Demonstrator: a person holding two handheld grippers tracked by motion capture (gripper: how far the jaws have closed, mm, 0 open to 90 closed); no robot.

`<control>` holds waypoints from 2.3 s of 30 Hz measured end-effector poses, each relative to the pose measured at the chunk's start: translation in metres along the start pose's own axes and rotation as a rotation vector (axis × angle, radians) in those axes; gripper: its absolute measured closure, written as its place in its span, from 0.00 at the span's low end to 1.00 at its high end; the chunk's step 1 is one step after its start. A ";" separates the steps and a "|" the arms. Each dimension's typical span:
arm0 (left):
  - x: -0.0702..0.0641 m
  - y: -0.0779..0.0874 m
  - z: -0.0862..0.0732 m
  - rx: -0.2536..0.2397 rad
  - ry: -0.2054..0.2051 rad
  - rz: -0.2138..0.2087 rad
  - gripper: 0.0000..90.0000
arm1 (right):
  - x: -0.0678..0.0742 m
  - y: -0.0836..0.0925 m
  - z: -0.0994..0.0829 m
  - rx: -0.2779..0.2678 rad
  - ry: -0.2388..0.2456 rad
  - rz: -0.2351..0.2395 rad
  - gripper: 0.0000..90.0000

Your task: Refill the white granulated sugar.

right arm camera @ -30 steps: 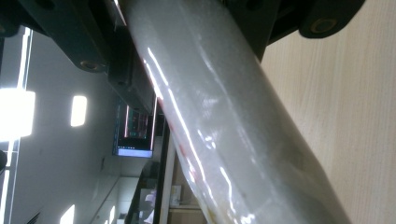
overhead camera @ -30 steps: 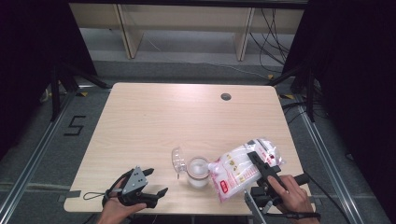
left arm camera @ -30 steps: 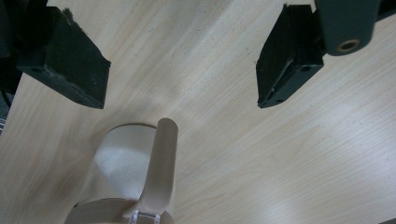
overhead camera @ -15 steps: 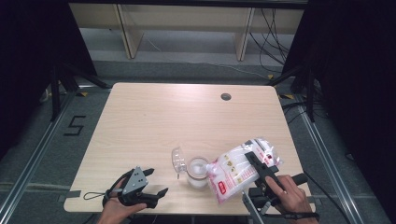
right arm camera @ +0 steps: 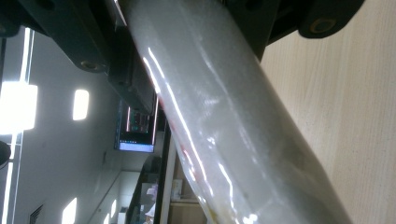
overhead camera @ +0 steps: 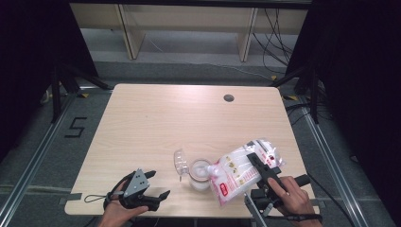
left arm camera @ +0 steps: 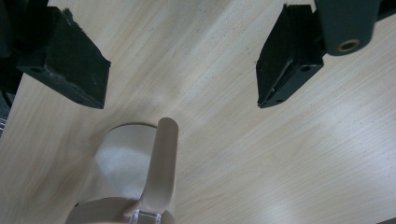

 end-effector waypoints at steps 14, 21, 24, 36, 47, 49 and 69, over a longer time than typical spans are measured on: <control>-0.002 0.000 -0.001 -0.001 0.031 0.010 0.19 | 0.000 0.000 0.000 -0.014 0.022 -0.004 0.73; -0.002 0.000 -0.001 0.000 0.031 0.008 0.19 | 0.009 -0.001 0.001 0.002 -0.047 0.016 0.73; 0.000 0.000 0.000 0.001 -0.002 0.009 0.19 | 0.004 -0.002 0.002 -0.001 0.006 0.018 0.73; -0.001 -0.001 -0.001 0.004 0.010 0.007 0.19 | 0.007 -0.001 -0.001 0.008 -0.023 0.021 0.73; -0.003 -0.001 -0.001 0.004 0.019 0.001 0.19 | 0.007 0.000 -0.001 -0.001 -0.012 0.022 0.74; -0.002 -0.001 -0.001 0.007 0.008 0.007 0.19 | 0.004 -0.002 0.000 -0.026 0.036 0.003 0.74; 0.002 0.002 -0.001 -0.003 0.051 -0.007 0.19 | 0.005 -0.002 0.001 -0.037 0.024 -0.003 0.75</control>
Point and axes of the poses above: each handheld gripper's, and its own axes: y roughly backward along the jaws, z roughly out of its top, x roughly to its left, the point moved 4 cm from there along -y, roughly forward along the jaws, and after that the axes turned 1 degree about -x, right-handed, at the moved point
